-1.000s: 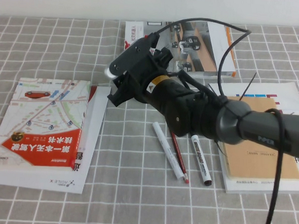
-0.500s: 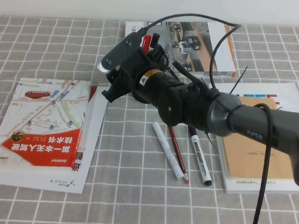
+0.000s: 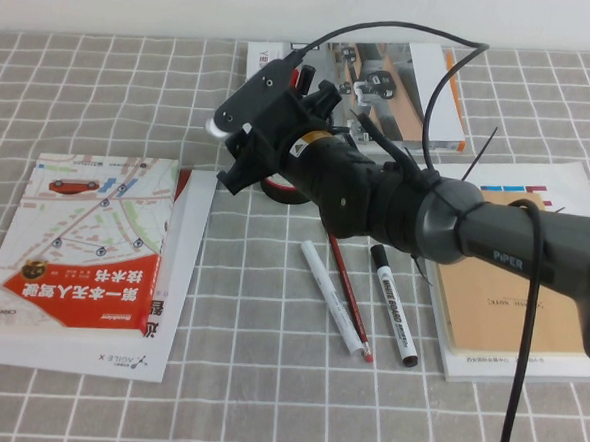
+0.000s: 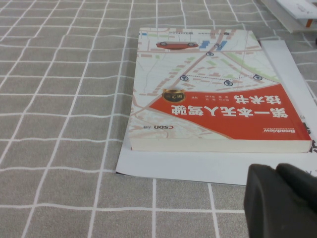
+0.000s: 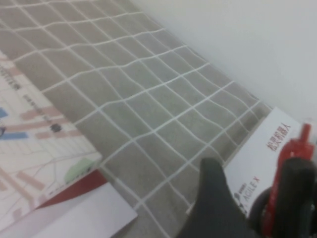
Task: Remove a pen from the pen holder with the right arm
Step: 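Take a marker out of the pen holder and lay it on the table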
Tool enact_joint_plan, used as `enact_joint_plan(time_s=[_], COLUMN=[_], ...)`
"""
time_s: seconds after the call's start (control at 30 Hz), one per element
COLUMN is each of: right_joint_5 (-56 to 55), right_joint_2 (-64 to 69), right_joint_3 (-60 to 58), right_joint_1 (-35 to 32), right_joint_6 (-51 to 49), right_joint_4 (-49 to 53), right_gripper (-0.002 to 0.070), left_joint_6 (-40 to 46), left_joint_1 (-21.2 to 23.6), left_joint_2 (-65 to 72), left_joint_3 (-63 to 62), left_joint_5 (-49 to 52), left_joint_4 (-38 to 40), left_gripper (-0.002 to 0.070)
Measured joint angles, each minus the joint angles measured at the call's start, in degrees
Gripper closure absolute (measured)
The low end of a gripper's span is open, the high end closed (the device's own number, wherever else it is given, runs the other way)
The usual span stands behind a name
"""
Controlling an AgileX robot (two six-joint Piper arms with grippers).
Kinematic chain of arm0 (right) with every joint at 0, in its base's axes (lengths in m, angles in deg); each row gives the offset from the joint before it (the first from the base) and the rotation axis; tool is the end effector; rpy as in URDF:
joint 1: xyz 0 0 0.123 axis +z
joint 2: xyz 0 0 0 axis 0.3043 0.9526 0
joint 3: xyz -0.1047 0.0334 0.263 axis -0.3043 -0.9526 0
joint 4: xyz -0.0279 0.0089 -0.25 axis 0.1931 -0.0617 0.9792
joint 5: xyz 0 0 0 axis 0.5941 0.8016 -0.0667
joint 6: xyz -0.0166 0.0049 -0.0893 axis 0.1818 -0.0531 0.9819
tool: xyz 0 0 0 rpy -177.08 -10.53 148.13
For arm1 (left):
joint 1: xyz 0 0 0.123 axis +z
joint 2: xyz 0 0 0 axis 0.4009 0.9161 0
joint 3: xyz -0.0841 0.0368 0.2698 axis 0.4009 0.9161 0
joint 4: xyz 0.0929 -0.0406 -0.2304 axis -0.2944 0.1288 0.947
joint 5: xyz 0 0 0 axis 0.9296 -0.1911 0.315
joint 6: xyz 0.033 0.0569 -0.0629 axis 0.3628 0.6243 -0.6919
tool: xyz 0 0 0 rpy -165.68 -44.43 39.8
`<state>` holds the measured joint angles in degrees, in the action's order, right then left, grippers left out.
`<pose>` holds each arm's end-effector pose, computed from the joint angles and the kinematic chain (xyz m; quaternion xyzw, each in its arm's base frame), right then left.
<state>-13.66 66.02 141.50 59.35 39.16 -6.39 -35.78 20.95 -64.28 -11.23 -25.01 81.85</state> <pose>0.3940 0.3370 0.2187 -0.3691 0.6902 0.0772 0.6176 0.0520 -0.0043 0.1701 0.0339 0.8069 -0.0160 0.5895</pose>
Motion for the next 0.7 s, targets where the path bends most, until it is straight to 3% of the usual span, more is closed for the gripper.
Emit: enact_joint_plan(time_s=[0.27, 0.7], right_joint_5=[-2.7, -4.1], right_joint_2=[0.0, 0.4], right_joint_3=[0.0, 0.2], right_joint_1=[-0.5, -0.5], right_joint_6=[2.8, 3.4], right_joint_4=[-5.2, -5.0], right_gripper=[0.0241, 0.0236], left_joint_6=[0.0, 0.0], left_joint_1=[0.0, 0.0], left_joint_2=[0.0, 0.0], left_joint_3=[0.0, 0.0], left_joint_5=[0.0, 0.0], left_joint_4=[0.0, 0.0], left_gripper=[0.0678, 0.0678])
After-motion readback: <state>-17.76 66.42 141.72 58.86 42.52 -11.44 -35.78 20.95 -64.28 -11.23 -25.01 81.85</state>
